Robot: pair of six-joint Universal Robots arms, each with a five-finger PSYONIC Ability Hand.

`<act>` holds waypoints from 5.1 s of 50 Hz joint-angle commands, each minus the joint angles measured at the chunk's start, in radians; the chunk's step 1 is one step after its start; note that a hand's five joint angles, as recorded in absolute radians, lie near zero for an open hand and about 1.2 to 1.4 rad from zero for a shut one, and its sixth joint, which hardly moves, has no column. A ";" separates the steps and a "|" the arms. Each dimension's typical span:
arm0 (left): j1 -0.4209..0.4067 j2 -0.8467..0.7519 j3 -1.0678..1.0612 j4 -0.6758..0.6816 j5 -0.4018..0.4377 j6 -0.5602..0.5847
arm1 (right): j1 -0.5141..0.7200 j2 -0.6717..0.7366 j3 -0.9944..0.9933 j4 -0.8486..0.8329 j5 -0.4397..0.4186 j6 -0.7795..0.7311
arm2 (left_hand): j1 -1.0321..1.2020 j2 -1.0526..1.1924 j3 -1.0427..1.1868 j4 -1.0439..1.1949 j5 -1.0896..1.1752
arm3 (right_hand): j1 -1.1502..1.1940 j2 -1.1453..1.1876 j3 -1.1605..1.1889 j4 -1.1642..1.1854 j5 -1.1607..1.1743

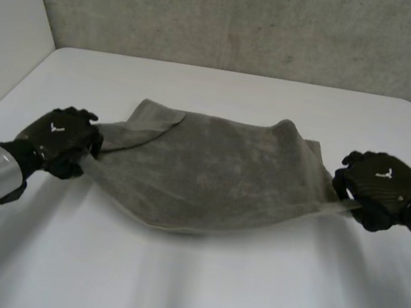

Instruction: Fold the towel.

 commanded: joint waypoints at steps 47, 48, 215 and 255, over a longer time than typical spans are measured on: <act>-0.156 -0.059 0.666 0.409 -0.108 -0.510 | 0.093 0.220 -0.886 -0.141 0.028 0.338 | 0.384 0.385 -0.042 -0.056 0.374 | 0.097 0.115 -0.050 -0.078 0.073; -0.156 -0.059 0.665 0.409 -0.107 -0.510 | 0.092 0.220 -0.885 -0.141 0.028 0.338 | 0.384 0.385 -0.042 -0.056 0.374 | 0.097 0.115 -0.050 -0.078 0.073; -0.094 -0.547 0.725 -0.360 0.063 -0.129 | 0.042 0.617 -0.647 -0.171 0.143 0.078 | 0.249 0.251 -0.042 -0.056 0.240 | 0.097 0.115 -0.050 -0.078 0.073; -0.105 -0.600 0.744 -0.173 -0.002 -0.126 | 0.083 0.715 -0.662 -0.310 0.209 0.074 | -0.813 -0.812 -0.042 -0.056 -0.823 | -0.921 -0.903 -0.050 -0.078 -0.945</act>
